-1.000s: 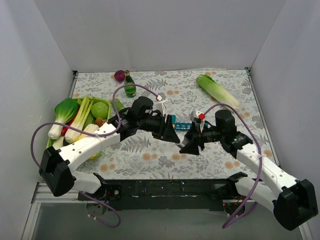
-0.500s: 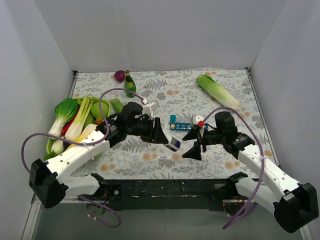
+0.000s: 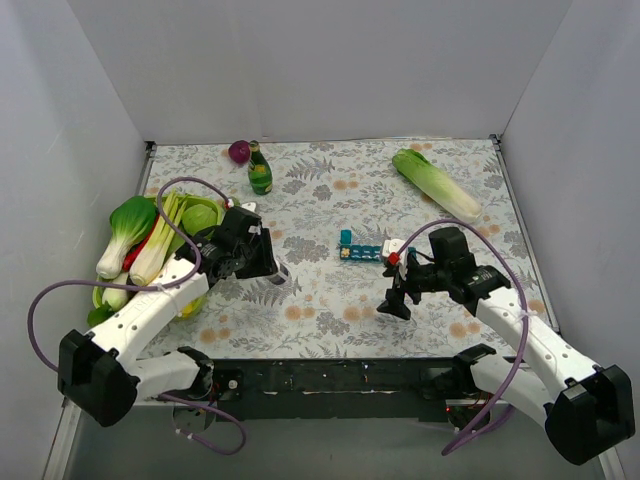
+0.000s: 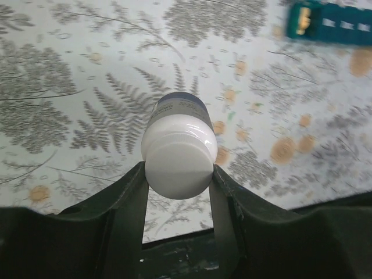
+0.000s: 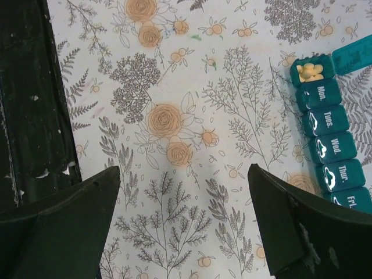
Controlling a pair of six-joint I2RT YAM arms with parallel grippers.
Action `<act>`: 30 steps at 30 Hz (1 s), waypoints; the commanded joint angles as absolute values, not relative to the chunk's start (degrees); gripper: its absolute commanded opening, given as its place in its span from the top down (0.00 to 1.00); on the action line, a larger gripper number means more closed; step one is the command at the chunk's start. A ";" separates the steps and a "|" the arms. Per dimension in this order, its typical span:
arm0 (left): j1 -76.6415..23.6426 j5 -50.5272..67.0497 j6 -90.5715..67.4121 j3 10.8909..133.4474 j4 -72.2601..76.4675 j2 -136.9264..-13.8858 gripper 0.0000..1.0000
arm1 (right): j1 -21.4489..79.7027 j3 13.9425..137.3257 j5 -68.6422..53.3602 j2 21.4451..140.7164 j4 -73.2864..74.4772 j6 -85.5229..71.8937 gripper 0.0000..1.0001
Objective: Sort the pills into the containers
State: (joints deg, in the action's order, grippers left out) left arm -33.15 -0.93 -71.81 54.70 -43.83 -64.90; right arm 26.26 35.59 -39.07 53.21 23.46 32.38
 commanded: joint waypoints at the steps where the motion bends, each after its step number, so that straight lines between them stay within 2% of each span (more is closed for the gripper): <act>1: -29.81 -12.47 -72.86 53.09 -46.23 -67.32 1.00 | 25.66 38.23 -38.76 52.82 26.19 37.26 0.02; 16: -19.43 -16.69 -65.04 54.58 -39.55 -77.07 1.00 | 23.03 35.42 -37.09 50.54 25.84 37.35 0.02; 25: -17.58 -16.61 -61.35 59.23 -38.41 -83.58 0.99 | 22.24 35.51 -35.34 51.41 25.49 38.14 0.02; 26: -17.49 -16.26 -61.26 59.50 -38.67 -84.02 0.86 | 22.24 35.51 -35.16 51.68 25.58 39.28 0.02; 29: -17.23 -15.56 -61.43 60.47 -39.37 -84.90 0.64 | 21.97 35.77 -34.54 52.56 25.93 43.57 0.02; 30: -17.23 -14.60 -61.52 60.64 -39.72 -84.82 0.52 | 21.80 35.95 -34.63 52.99 26.01 44.81 0.02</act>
State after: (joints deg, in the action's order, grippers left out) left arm -17.72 -15.59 -62.50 58.81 -38.92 -84.64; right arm 22.44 35.68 -35.44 51.92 26.04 39.16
